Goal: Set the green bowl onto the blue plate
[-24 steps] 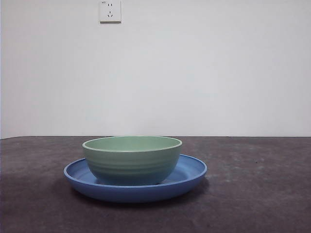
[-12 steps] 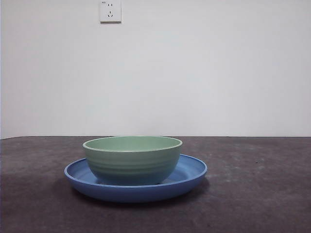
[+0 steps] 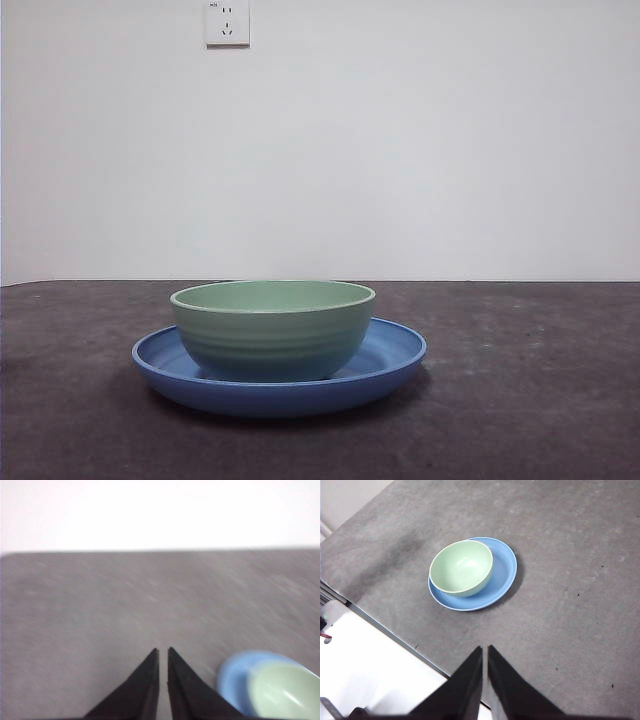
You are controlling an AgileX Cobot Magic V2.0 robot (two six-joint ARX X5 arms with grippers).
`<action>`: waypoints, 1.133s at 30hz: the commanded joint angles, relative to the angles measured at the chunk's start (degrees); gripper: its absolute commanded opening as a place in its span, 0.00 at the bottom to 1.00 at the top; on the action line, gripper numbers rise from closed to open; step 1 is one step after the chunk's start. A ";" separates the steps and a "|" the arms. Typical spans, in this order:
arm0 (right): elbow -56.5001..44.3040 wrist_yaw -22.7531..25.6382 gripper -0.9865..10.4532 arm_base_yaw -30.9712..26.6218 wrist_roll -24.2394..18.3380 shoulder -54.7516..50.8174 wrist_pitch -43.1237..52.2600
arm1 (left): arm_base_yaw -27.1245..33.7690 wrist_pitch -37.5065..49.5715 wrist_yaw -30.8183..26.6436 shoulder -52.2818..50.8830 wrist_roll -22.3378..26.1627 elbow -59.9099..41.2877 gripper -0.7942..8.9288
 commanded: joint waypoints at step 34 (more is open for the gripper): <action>0.90 0.02 0.10 0.31 -0.48 0.22 0.74 | 10.10 15.74 -1.27 -15.13 3.50 -31.65 0.11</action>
